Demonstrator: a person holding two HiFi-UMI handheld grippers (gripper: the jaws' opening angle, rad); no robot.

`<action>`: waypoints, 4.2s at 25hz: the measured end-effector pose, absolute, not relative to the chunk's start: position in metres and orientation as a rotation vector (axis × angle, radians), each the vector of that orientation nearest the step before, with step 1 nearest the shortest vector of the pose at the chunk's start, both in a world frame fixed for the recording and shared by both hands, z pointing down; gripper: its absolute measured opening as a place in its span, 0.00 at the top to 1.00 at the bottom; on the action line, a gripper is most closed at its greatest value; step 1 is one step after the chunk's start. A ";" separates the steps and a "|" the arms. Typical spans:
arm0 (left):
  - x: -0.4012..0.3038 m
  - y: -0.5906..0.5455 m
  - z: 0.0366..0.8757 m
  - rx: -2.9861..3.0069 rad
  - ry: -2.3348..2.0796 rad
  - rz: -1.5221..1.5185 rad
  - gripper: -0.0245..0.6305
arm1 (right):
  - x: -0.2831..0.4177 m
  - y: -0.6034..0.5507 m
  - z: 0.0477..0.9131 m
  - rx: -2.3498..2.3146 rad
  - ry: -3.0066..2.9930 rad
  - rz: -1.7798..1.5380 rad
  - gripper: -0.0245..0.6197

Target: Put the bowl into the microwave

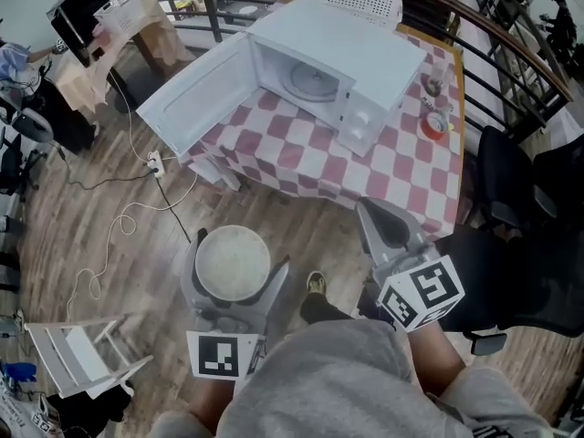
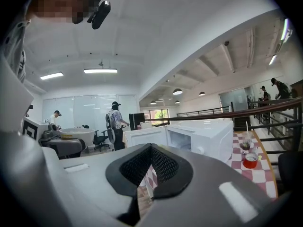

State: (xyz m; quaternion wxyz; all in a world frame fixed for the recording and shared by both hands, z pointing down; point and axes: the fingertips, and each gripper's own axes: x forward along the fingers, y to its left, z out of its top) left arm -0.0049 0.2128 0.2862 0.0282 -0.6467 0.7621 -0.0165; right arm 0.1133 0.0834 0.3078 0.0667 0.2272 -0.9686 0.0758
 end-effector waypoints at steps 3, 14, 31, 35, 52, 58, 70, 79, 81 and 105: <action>-0.010 0.200 0.288 -1.973 2.372 -0.061 0.16 | 0.113 0.069 0.306 0.681 -2.927 0.253 0.97; -0.015 0.157 0.287 -1.934 2.407 -0.072 0.16 | 0.115 0.019 0.308 0.646 -2.913 0.243 0.97; -0.029 0.113 0.281 -1.871 2.430 -0.097 0.16 | 0.090 -0.020 0.308 0.558 -2.962 0.269 0.97; -0.029 0.107 0.281 -1.867 2.441 -0.095 0.16 | 0.089 -0.023 0.307 0.545 -2.960 0.263 0.97; -0.016 0.108 0.277 -1.882 2.405 -0.123 0.16 | 0.099 -0.017 0.314 0.555 -2.974 0.299 0.97; -0.028 0.100 0.285 -1.916 2.390 -0.137 0.16 | 0.086 -0.021 0.317 0.565 -2.961 0.287 0.96; -0.081 0.054 0.299 -2.027 2.369 -0.130 0.16 | 0.033 -0.050 0.335 0.579 -2.894 0.307 0.97; -0.141 0.003 0.310 -2.105 2.321 -0.111 0.16 | -0.026 -0.083 0.345 0.638 -2.874 0.346 0.97; -0.152 -0.008 0.311 -2.131 2.304 -0.109 0.16 | -0.039 -0.090 0.344 0.653 -2.868 0.336 0.97; -0.222 -0.069 0.327 -2.455 2.081 -0.048 0.16 | -0.102 -0.132 0.340 0.964 -2.761 0.277 0.97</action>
